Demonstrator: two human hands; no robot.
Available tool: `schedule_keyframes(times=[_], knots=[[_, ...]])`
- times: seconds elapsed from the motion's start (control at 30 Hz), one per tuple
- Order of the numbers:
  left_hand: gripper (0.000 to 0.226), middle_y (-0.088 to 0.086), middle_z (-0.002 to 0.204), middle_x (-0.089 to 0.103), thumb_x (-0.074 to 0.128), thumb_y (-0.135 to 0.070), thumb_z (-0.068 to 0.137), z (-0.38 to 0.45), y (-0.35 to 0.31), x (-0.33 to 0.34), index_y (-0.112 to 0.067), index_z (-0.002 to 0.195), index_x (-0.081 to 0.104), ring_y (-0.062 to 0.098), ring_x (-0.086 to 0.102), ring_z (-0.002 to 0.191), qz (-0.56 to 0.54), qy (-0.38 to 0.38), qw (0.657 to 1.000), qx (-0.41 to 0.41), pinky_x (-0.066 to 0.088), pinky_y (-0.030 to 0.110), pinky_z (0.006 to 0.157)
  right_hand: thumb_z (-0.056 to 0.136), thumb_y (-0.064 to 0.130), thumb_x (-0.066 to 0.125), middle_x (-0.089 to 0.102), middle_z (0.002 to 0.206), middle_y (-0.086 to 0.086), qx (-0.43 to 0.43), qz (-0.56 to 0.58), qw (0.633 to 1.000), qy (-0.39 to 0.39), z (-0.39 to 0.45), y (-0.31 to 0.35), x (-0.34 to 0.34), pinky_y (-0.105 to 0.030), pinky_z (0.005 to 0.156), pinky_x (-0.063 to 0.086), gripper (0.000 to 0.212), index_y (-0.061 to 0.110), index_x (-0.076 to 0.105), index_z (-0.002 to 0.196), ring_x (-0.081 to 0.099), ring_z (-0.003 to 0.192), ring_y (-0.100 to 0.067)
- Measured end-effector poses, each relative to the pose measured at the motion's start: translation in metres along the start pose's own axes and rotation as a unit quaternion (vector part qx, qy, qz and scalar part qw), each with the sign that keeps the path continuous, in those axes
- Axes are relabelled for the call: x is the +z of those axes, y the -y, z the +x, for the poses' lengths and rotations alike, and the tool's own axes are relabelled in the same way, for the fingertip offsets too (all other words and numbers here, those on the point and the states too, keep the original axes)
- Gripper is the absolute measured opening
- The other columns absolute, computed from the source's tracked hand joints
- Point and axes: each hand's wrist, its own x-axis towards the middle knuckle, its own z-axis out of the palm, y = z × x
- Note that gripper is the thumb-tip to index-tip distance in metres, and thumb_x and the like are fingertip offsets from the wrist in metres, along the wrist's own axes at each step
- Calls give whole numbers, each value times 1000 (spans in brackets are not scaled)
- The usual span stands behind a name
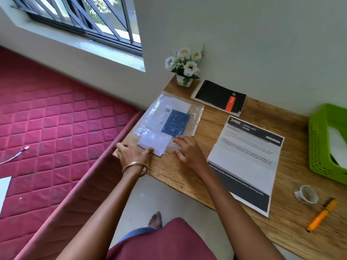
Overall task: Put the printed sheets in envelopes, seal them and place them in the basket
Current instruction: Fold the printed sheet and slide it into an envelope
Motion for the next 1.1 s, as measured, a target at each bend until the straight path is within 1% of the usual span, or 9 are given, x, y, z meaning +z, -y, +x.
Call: schedule_keyframes(times=[0.2, 0.3, 0.43, 0.53, 0.6, 0.73, 0.83, 0.9, 1.1], knots=[[66, 19, 120, 39, 77, -44, 64, 0, -5, 3, -6, 113, 52, 40, 46, 110, 11, -2, 1000, 17, 40, 46, 92, 90, 29, 58, 53, 129, -8, -4, -61, 998, 5, 12, 9, 27, -39, 96, 40, 38, 14, 57, 125, 45, 117, -25], [64, 14, 121, 43, 77, -41, 64, 8, -8, 1, -11, 114, 50, 36, 48, 112, -23, 27, 999, -35, 38, 44, 96, 88, 26, 62, 56, 127, -9, 10, -61, 998, -7, 13, 11, 30, -40, 93, 39, 35, 11, 60, 120, 47, 114, -29], [28, 2, 99, 65, 76, -31, 66, 24, -3, 1, -22, 88, 61, 27, 60, 99, -165, 47, 981, -86, 46, 40, 92, 89, 27, 62, 57, 126, -8, 16, -63, 998, -8, 15, 12, 31, -39, 92, 39, 34, 12, 61, 119, 47, 112, -28], [11, 4, 87, 67, 75, -16, 72, 31, -3, -2, -12, 79, 67, 22, 63, 87, -286, 69, 947, -128, 47, 28, 82, 91, 26, 59, 57, 126, -6, 19, -53, 998, -6, 17, 12, 29, -37, 92, 37, 32, 12, 61, 119, 46, 112, -27], [8, 10, 88, 68, 73, -9, 73, 36, -5, -4, -6, 79, 67, 25, 63, 80, -350, 84, 919, -162, 49, 30, 74, 92, 25, 57, 58, 126, -5, 22, -45, 999, 3, 21, 11, 28, -38, 93, 38, 31, 11, 61, 119, 46, 112, -27], [22, 22, 90, 57, 58, 12, 80, 32, -14, -12, 2, 98, 51, 29, 61, 66, -498, 142, 823, -236, 55, 32, 43, 94, 24, 55, 62, 121, -6, 37, -33, 999, 6, 28, 10, 26, -36, 89, 42, 28, 10, 63, 116, 50, 107, -25], [36, 23, 98, 55, 59, 14, 76, 32, -7, -15, -1, 107, 49, 24, 64, 56, -472, 135, 841, -226, 56, 32, 44, 93, 25, 56, 68, 109, -7, 55, -15, 998, 1, 33, 9, 24, -32, 80, 41, 23, 8, 66, 106, 54, 98, -25], [37, 22, 92, 57, 57, 14, 75, 32, -4, -23, -1, 108, 48, 18, 60, 40, -440, 135, 862, -213, 56, 32, 45, 92, 25, 57, 69, 104, -6, 58, -8, 998, -2, 35, 8, 23, -28, 74, 37, 22, 8, 67, 102, 55, 94, -23], [17, 14, 67, 52, 51, 12, 81, 35, -1, -77, -3, 89, 54, 16, 53, 34, -373, 166, 905, -120, 46, 20, 32, 91, 27, 60, 68, 102, -3, 55, -5, 998, -12, 36, 4, 23, -26, 72, 35, 20, 10, 68, 97, 53, 91, -18]])
